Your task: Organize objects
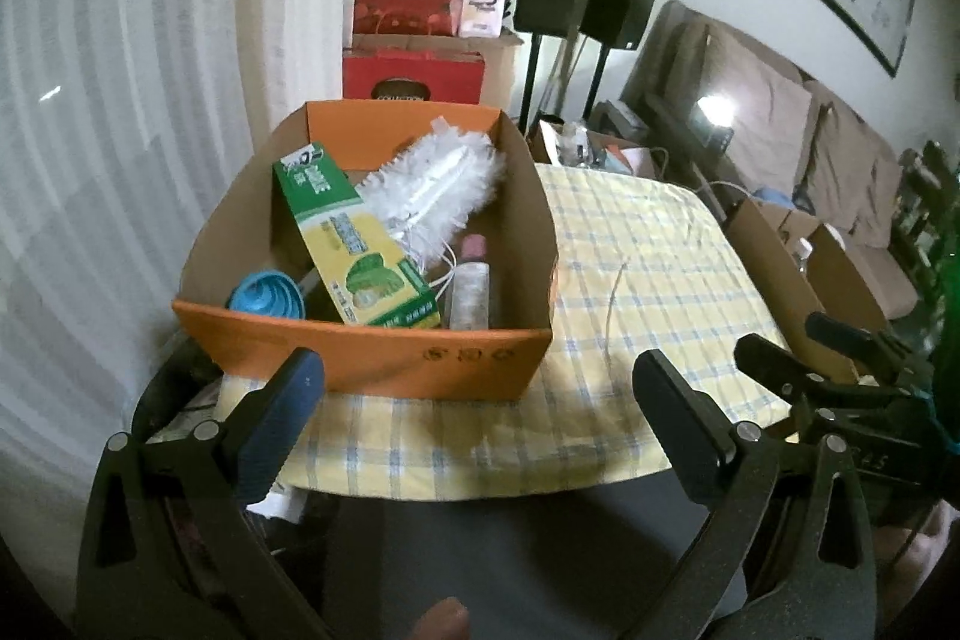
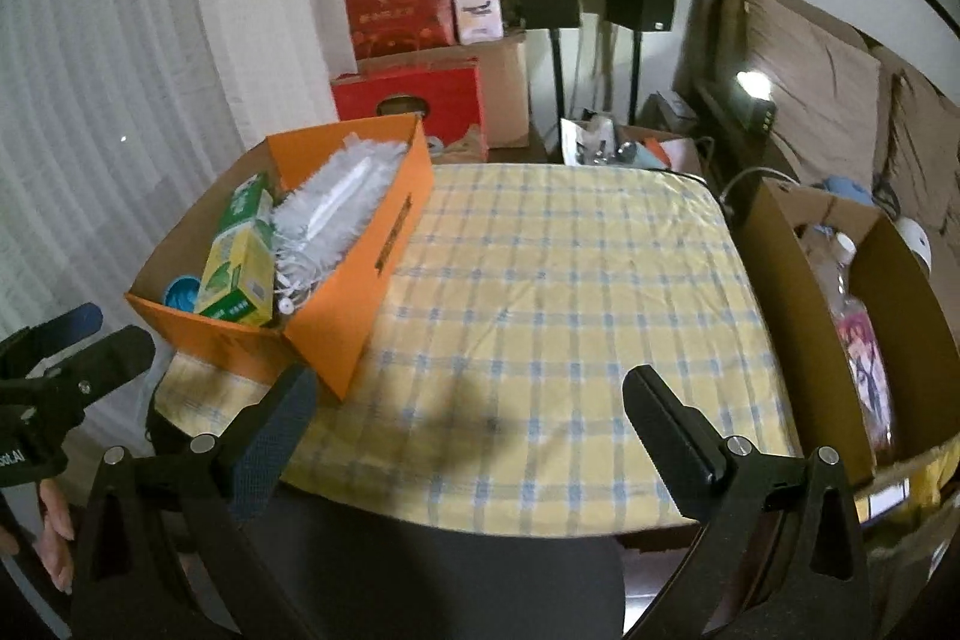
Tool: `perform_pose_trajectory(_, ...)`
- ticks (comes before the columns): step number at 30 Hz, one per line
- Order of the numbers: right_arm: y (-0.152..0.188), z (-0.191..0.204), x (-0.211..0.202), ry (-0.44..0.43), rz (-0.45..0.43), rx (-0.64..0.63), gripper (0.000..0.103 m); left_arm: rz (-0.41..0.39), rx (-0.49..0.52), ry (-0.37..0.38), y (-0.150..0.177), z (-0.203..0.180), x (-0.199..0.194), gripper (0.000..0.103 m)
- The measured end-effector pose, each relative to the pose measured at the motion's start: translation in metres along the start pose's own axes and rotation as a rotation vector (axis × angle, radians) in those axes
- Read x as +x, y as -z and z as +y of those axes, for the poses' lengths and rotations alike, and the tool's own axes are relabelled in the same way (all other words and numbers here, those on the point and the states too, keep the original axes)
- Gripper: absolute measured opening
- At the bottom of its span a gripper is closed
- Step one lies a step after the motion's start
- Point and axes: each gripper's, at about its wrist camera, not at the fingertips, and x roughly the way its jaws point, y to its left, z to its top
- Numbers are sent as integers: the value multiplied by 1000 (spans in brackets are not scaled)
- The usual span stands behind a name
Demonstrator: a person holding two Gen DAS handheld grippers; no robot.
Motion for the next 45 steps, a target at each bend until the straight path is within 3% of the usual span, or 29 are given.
perform_pose_trajectory(6, 13, -5, -17, 28, -16, 20, 103, 0, 19, -62, 15, -8, -2, 103)
perform_pose_trajectory(15, 27, -1, -35, 46, -36, 30, 103, 11, -4, -87, 27, -7, -9, 103)
perform_pose_trajectory(45, 34, -7, -50, 76, -58, 49, 103, -3, -7, -105, 25, -10, -13, 103)
